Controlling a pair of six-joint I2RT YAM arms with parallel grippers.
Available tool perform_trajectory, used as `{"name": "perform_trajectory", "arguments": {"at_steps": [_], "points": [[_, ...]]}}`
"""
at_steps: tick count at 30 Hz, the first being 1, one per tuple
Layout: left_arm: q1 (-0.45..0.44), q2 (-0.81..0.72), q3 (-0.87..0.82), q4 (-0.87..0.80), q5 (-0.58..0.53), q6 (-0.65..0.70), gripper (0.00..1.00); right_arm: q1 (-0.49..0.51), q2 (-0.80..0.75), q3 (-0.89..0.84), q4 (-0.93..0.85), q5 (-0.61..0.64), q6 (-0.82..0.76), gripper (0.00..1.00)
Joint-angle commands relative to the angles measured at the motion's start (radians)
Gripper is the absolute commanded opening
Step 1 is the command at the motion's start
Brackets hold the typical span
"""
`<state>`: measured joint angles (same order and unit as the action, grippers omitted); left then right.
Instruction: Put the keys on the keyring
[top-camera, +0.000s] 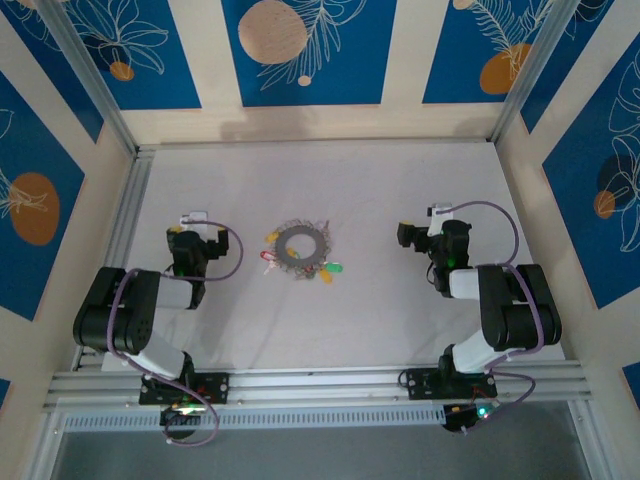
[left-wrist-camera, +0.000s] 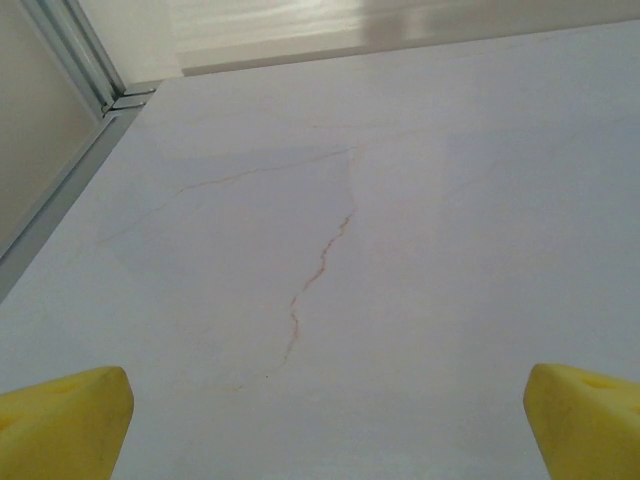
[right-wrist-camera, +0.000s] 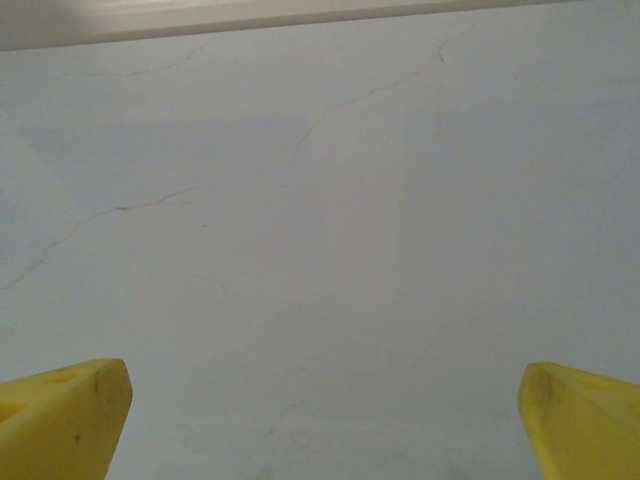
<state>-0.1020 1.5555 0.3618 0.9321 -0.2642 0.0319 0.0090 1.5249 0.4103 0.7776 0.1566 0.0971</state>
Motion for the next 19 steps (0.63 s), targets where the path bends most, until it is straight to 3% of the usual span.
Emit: {"name": "perform_trajectory", "arguments": {"at_steps": [1, 19], "points": [[0.009, 0.004, -0.009, 0.04, 0.028, -0.02, 1.0, 0.005, -0.002, -0.004, 0.05, -0.005, 0.008, 0.99], [0.01, 0.006, -0.008, 0.042, 0.03, -0.018, 1.0, 0.005, -0.003, -0.004, 0.044, -0.009, 0.007, 0.99]]}}
